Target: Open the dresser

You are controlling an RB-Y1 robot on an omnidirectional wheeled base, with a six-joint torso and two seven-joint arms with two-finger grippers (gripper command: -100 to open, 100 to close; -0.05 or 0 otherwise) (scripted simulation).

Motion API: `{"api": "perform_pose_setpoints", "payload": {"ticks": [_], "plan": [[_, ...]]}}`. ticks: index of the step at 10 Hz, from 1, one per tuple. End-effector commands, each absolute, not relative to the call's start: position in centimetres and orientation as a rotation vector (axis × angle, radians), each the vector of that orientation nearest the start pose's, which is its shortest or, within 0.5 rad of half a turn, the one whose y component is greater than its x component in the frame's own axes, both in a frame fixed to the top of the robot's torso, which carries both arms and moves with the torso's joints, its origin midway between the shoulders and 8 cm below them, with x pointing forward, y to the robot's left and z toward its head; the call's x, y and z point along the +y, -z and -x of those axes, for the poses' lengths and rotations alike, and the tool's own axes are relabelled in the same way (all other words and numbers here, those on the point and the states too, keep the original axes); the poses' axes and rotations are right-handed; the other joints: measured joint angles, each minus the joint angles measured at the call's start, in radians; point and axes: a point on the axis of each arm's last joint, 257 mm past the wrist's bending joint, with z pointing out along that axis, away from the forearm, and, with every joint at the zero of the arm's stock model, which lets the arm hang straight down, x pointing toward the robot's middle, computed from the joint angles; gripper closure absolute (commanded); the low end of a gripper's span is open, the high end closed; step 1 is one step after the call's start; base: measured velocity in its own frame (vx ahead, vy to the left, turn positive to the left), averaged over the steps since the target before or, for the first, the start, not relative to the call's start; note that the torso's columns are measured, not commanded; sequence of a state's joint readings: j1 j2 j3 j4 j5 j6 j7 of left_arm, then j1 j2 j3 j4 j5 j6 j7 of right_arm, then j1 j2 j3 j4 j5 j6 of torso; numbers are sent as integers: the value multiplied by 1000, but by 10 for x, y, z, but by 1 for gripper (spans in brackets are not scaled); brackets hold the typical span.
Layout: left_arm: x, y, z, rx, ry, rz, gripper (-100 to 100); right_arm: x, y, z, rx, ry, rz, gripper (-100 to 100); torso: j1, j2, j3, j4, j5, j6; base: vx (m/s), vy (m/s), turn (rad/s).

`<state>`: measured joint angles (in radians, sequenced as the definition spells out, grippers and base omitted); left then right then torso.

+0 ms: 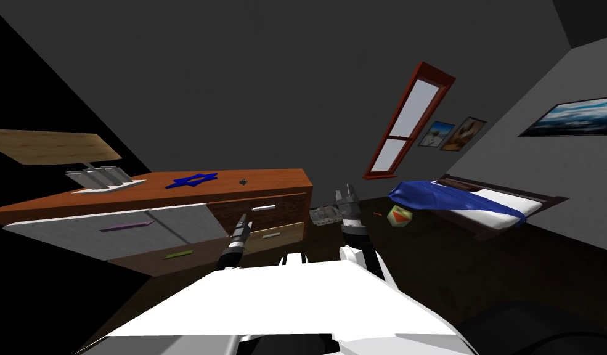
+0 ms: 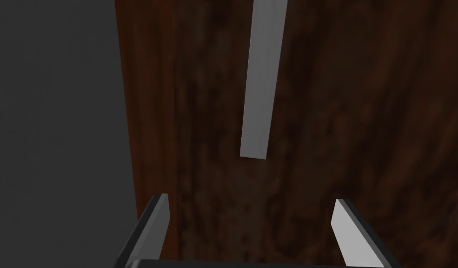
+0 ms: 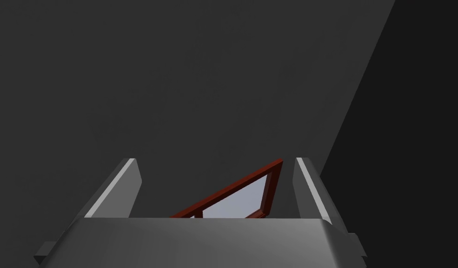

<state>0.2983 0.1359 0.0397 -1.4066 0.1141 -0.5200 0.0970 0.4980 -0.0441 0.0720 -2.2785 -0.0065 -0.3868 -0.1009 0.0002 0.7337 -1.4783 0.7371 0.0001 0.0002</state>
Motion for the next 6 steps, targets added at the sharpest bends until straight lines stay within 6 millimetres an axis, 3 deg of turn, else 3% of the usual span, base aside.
{"api": "perform_pose_setpoints", "payload": {"ticks": [1,3,6], "plan": [[334,301,-426,998,1182,1267,-100,-254,0,-366,701,-1443,-776,0,3,-1,-1,-1,1,0,150,87,-7],[325,302,-427,967,1202,1296,-100,-254,0,-366,701,-1443,-776,0,-1,5,3,1,0,0,83,41,0],[307,304,-428,910,1235,1349,-100,-254,0,-366,701,-1444,-776,0,-2,8,5,2,-1,0,-2,0,-1]]}}
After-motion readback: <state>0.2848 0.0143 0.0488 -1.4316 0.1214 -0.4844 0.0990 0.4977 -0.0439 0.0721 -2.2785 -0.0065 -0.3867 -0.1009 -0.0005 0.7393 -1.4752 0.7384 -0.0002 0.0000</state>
